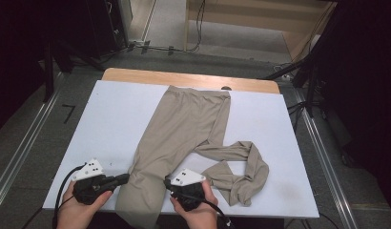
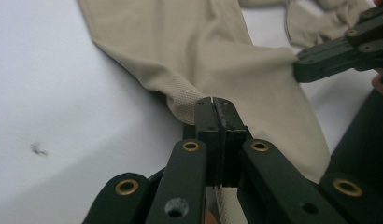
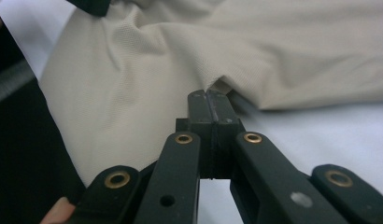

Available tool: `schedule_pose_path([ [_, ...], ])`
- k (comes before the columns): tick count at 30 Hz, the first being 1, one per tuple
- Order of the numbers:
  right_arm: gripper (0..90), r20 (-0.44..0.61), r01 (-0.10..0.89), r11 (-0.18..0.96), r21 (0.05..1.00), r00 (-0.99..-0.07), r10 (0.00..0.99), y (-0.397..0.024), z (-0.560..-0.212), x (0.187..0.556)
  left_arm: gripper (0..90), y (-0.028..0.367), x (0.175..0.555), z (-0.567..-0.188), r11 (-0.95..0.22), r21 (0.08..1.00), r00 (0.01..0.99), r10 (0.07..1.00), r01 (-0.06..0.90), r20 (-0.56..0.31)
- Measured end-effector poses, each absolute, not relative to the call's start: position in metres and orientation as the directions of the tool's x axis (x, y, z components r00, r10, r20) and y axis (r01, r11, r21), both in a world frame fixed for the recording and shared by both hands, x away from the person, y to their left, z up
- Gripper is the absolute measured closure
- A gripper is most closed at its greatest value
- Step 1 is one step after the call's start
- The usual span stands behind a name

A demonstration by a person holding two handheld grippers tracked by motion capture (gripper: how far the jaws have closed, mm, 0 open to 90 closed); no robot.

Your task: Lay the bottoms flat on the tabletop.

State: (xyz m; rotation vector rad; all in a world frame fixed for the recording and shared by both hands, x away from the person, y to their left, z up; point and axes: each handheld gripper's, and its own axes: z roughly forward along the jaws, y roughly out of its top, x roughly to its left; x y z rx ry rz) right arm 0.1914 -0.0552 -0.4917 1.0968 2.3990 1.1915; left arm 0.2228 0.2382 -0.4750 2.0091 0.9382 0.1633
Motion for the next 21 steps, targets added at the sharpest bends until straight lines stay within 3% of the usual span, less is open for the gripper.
schedule_pose_path([
  [7,88.0,0.118,0.492,0.359,0.793,-0.703,0.701,-0.054,-0.48,0.203,90.0,0.249,0.239,-0.479,-0.29,0.775,0.648,0.736,0.561,-0.193],
  [11,88.0,0.07,0.491,0.378,0.785,-0.677,0.733,-0.048,-0.482,0.227,90.0,0.254,0.251,-0.482,-0.259,0.776,0.604,0.774,0.574,-0.189],
  [14,86.7,0.101,0.529,0.363,0.767,-0.658,0.746,-0.045,-0.487,0.247,90.0,0.256,0.259,-0.491,-0.252,0.767,0.588,0.785,0.591,-0.195],
  [16,73.6,0.121,0.559,0.36,0.747,-0.647,0.753,-0.044,-0.492,0.254,90.0,0.256,0.26,-0.495,-0.253,0.761,0.586,0.785,0.598,-0.2],
  [20,62.9,0.158,0.548,0.348,0.761,-0.676,0.719,-0.052,-0.494,0.237,89.4,0.26,0.258,-0.496,-0.243,0.75,0.588,0.775,0.615,-0.231],
  [21,60.1,0.174,0.546,0.349,0.761,-0.69,0.703,-0.053,-0.496,0.232,84.3,0.261,0.256,-0.497,-0.239,0.744,0.585,0.774,0.624,-0.241],
])
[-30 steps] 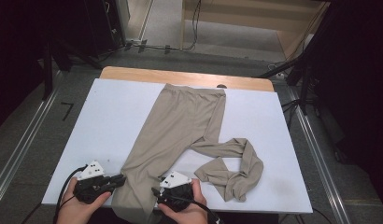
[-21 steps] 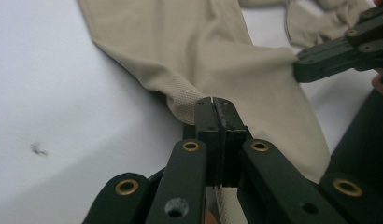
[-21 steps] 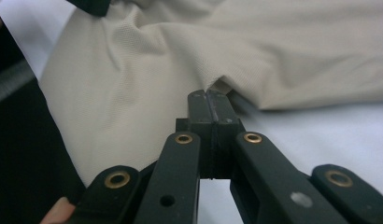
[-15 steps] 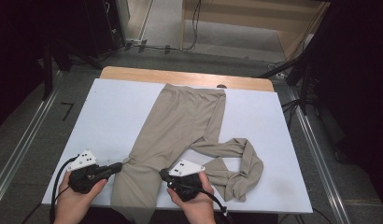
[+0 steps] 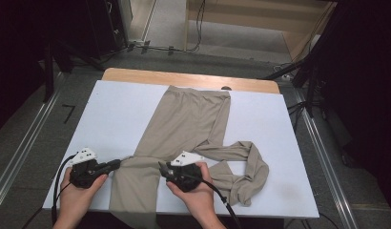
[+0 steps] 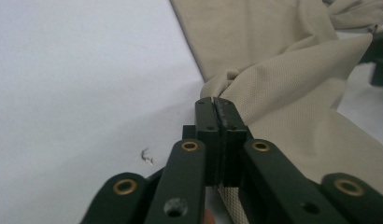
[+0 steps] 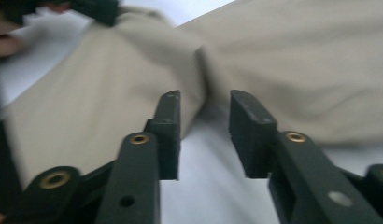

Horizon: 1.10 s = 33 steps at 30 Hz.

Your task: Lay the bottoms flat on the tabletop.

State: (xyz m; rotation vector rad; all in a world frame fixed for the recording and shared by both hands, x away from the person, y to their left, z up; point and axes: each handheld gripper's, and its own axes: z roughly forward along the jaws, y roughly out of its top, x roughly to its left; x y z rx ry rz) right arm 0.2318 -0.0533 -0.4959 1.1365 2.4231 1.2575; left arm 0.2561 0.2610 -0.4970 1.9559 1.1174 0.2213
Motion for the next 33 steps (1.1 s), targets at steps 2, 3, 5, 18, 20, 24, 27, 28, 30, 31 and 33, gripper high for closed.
schedule_pose_path([
  [2,53.6,0.189,0.547,0.374,0.749,-0.717,0.671,-0.052,-0.502,0.223,68.0,0.262,0.249,-0.499,-0.254,0.743,0.595,0.769,0.62,-0.233],
  [3,50.0,0.186,0.546,0.398,0.738,-0.73,0.657,-0.049,-0.506,0.22,62.9,0.262,0.244,-0.5,-0.267,0.737,0.606,0.76,0.621,-0.235],
  [5,43.5,0.164,0.545,0.425,0.723,-0.733,0.661,-0.041,-0.513,0.217,53.2,0.262,0.233,-0.501,-0.286,0.726,0.623,0.742,0.626,-0.245],
  [18,83.9,0.098,0.451,0.536,0.714,-0.822,0.562,-0.001,-0.51,0.177,88.2,0.239,0.19,-0.493,-0.395,0.704,0.715,0.661,0.59,-0.227],
  [20,85.1,0.101,0.444,0.517,0.732,-0.821,0.562,-0.008,-0.504,0.171,88.5,0.239,0.184,-0.486,-0.378,0.721,0.723,0.646,0.581,-0.244],
  [24,85.3,0.082,0.424,0.493,0.759,-0.815,0.574,-0.029,-0.491,0.155,88.6,0.244,0.173,-0.478,-0.356,0.74,0.745,0.604,0.571,-0.284],
  [27,85.3,0.084,0.416,0.473,0.777,-0.812,0.577,-0.045,-0.485,0.143,88.8,0.245,0.166,-0.477,-0.356,0.746,0.756,0.587,0.562,-0.29],
  [28,85.2,0.079,0.411,0.466,0.783,-0.809,0.582,-0.05,-0.484,0.139,88.8,0.245,0.163,-0.476,-0.356,0.748,0.762,0.575,0.561,-0.298],
  [30,85.2,0.094,0.417,0.443,0.794,-0.804,0.587,-0.058,-0.482,0.133,88.8,0.243,0.159,-0.476,-0.372,0.747,0.777,0.555,0.551,-0.297],
  [31,85.1,0.09,0.414,0.441,0.797,-0.802,0.59,-0.061,-0.481,0.13,88.8,0.242,0.157,-0.476,-0.386,0.744,0.783,0.551,0.545,-0.289],
  [33,83.2,0.102,0.415,0.444,0.794,-0.812,0.575,-0.064,-0.481,0.126,88.6,0.24,0.155,-0.476,-0.394,0.744,0.787,0.55,0.54,-0.28],
])
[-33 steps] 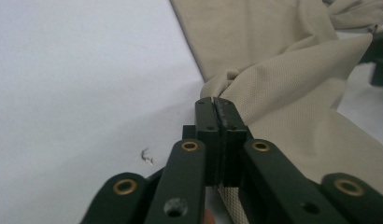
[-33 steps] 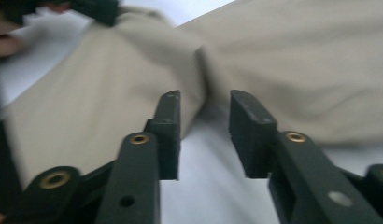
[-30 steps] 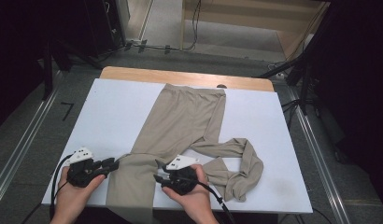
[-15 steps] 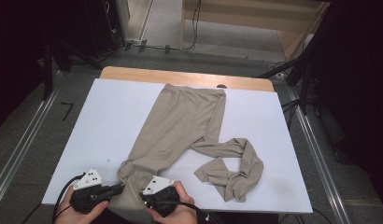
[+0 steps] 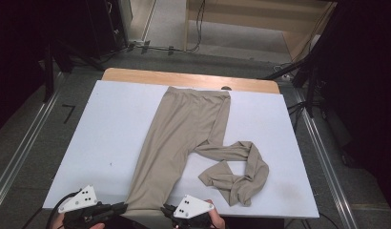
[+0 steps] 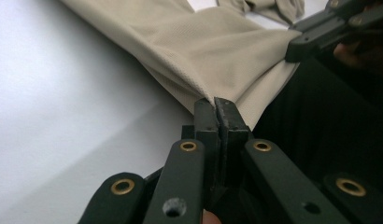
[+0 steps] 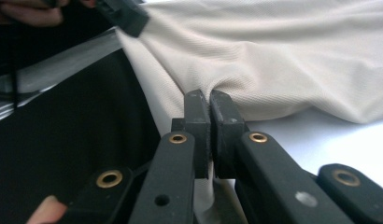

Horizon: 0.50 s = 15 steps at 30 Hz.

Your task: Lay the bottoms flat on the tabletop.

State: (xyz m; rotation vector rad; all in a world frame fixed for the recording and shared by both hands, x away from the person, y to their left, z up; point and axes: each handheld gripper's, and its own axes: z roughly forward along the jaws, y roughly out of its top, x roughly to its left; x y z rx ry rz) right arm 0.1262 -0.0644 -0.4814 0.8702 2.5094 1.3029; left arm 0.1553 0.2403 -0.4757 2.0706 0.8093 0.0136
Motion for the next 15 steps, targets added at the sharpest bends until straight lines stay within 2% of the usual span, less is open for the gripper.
schedule_pose_path([
  [2,70.2,0.122,0.423,0.455,0.784,-0.823,0.555,-0.066,-0.483,0.122,82.9,0.242,0.155,-0.475,-0.385,0.751,0.784,0.557,0.537,-0.274],
  [4,56.9,0.102,0.412,0.46,0.786,-0.821,0.562,-0.071,-0.485,0.118,70.0,0.247,0.156,-0.473,-0.351,0.767,0.769,0.577,0.538,-0.275],
  [6,48.1,0.088,0.417,0.463,0.782,-0.809,0.582,-0.079,-0.486,0.12,62.1,0.253,0.16,-0.474,-0.323,0.771,0.743,0.611,0.549,-0.273],
  [8,46.0,0.1,0.446,0.444,0.777,-0.784,0.613,-0.089,-0.488,0.126,55.7,0.256,0.166,-0.478,-0.309,0.768,0.719,0.641,0.562,-0.268],
  [12,45.5,0.059,0.476,0.422,0.772,-0.713,0.698,-0.109,-0.49,0.142,53.1,0.249,0.177,-0.491,-0.34,0.75,0.702,0.676,0.568,-0.225],
  [15,43.4,0.012,0.498,0.393,0.773,-0.631,0.776,-0.135,-0.486,0.15,53.5,0.241,0.177,-0.491,-0.345,0.76,0.721,0.655,0.551,-0.225],
])
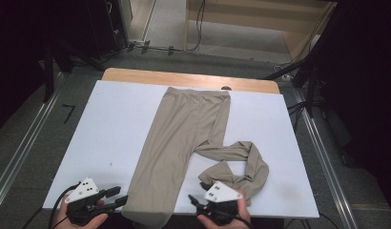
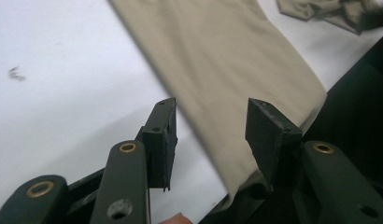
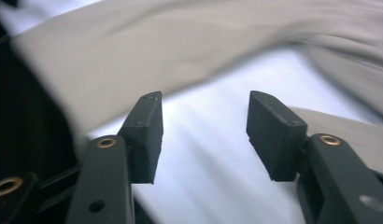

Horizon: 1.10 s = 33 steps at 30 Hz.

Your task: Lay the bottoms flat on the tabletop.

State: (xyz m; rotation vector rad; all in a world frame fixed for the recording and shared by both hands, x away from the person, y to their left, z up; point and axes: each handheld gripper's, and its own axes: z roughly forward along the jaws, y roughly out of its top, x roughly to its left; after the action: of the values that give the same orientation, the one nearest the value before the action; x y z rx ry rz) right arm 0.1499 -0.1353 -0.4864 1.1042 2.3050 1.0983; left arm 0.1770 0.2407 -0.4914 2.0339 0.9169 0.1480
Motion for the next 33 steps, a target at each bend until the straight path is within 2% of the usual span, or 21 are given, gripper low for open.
schedule_pose_path([
  [3,39.9,-0.021,0.52,0.35,0.779,-0.536,0.844,-0.17,-0.482,0.153,50.9,0.231,0.176,-0.487,-0.336,0.787,0.748,0.624,0.517,-0.225],
  [10,26.6,-0.026,0.593,0.207,0.778,-0.298,0.954,-0.243,-0.486,0.164,28.2,0.208,0.184,-0.476,-0.288,0.834,0.773,0.59,0.471,-0.233],
  [13,28.3,0.012,0.669,0.141,0.73,-0.219,0.976,-0.265,-0.502,0.178,16.4,0.198,0.187,-0.475,-0.282,0.839,0.778,0.583,0.465,-0.235],
  [14,34.0,0.029,0.69,0.128,0.712,-0.211,0.977,-0.27,-0.509,0.181,13.0,0.194,0.188,-0.475,-0.288,0.839,0.781,0.58,0.462,-0.231],
  [17,73.0,0.094,0.708,0.12,0.696,-0.256,0.962,-0.276,-0.521,0.181,8.2,0.184,0.191,-0.474,-0.292,0.842,0.797,0.555,0.453,-0.237],
  [19,84.2,0.092,0.694,0.142,0.705,-0.289,0.953,-0.272,-0.518,0.175,7.3,0.177,0.193,-0.472,-0.288,0.844,0.806,0.538,0.452,-0.247],
  [26,85.2,0.072,0.602,0.272,0.751,-0.484,0.872,-0.227,-0.493,0.129,7.4,0.141,0.198,-0.471,-0.314,0.846,0.834,0.496,0.43,-0.24],
  [33,82.7,0.088,0.526,0.419,0.74,-0.694,0.715,-0.182,-0.489,0.091,7.5,0.097,0.202,-0.48,-0.385,0.816,0.851,0.474,0.432,-0.227],
])
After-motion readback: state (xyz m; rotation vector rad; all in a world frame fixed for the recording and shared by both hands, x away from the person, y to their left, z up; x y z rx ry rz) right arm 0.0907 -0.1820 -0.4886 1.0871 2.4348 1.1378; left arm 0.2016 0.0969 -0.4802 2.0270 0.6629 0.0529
